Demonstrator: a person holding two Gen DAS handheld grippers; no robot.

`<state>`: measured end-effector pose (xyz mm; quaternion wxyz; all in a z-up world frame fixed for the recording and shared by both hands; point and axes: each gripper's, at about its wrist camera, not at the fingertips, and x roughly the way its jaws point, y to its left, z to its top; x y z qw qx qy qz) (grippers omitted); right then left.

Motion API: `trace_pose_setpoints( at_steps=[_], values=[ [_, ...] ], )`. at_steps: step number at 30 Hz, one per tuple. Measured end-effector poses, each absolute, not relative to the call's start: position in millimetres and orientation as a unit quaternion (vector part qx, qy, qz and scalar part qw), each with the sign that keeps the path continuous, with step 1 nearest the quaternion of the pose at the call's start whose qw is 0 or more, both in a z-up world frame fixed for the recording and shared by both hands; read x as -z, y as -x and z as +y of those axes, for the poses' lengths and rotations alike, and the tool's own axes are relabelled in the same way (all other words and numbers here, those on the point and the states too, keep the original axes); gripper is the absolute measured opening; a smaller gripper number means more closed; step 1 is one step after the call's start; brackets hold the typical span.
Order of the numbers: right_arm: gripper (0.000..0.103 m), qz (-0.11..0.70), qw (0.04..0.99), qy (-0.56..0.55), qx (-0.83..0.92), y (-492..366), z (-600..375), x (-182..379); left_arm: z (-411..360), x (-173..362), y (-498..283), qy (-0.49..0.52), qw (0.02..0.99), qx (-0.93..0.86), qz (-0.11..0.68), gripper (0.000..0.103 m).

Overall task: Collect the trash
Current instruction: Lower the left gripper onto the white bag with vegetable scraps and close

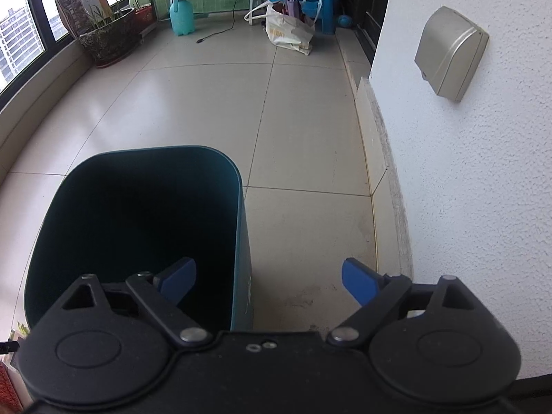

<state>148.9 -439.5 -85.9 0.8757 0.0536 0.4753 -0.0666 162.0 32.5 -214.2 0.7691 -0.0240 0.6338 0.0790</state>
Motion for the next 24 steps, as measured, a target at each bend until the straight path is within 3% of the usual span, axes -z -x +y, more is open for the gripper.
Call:
trace_pose_setpoints(
  at_steps=[3,15,16,17,18,20,24],
  values=[
    [0.08,0.497,0.864,-0.045,0.07,-158,-432,100,43,232,-172,0.045,0.755,-0.085,0.648,0.08],
    [0.071,0.499,0.865,0.002,0.054,-164,-396,113,58,277,-196,0.067,0.744,-0.07,0.661,0.078],
    [0.071,0.5,0.864,-0.001,0.053,-165,-397,114,57,279,-197,0.065,0.744,-0.067,0.661,0.073],
    [0.071,0.501,0.864,-0.002,0.053,-166,-397,115,56,282,-198,0.063,0.744,-0.065,0.662,0.06],
    [0.07,0.501,0.864,-0.003,0.053,-166,-396,115,56,286,-200,0.061,0.742,-0.064,0.664,0.053],
    [0.07,0.501,0.864,0.001,0.052,-168,-396,116,57,291,-203,0.058,0.741,-0.068,0.665,0.051],
    [0.07,0.496,0.866,0.019,0.054,-166,-390,116,57,291,-200,0.05,0.749,-0.077,0.657,0.021]
  ],
)
